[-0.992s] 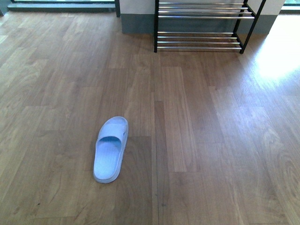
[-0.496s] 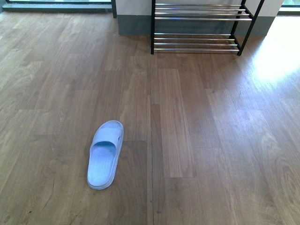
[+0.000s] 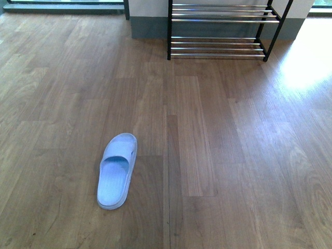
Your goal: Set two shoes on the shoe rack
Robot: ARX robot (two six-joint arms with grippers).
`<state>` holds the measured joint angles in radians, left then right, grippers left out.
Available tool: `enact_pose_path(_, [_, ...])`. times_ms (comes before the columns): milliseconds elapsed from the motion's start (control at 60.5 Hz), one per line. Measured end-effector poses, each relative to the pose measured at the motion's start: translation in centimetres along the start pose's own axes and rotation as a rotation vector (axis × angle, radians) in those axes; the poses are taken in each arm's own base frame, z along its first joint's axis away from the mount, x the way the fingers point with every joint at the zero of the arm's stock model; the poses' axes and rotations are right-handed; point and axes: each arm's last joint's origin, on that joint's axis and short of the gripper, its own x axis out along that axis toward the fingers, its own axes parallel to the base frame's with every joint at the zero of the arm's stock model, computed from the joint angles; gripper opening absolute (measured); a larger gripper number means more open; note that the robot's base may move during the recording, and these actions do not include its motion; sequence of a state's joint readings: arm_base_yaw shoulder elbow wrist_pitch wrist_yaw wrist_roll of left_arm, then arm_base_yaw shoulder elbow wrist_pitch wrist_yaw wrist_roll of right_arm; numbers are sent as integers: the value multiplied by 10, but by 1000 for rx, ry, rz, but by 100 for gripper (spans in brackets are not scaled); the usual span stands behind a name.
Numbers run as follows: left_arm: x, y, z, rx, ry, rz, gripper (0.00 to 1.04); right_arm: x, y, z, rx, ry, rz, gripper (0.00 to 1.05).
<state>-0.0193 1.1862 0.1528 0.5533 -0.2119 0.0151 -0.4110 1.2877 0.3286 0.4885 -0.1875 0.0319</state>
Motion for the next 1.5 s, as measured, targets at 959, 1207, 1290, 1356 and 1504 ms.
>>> enact_pose_path(959, [231,-180,-65,322,514,-252,95,0,0,0,0,0,1,2])
enact_pose_path(1207, [265,-216,-82,380,561,-206,95,0,0,0,0,0,1,2])
enact_pose_path(1290, [275,-224,-91,382,581,-175,95,0,0,0,0,0,1,2])
enact_pose_path(1356, [282,-229,-99,372,601,-153,95,0,0,0,0,0,1,2])
enact_pose_path(1504, [287,-233,-111,373,623,-141,95,0,0,0,0,0,1,2])
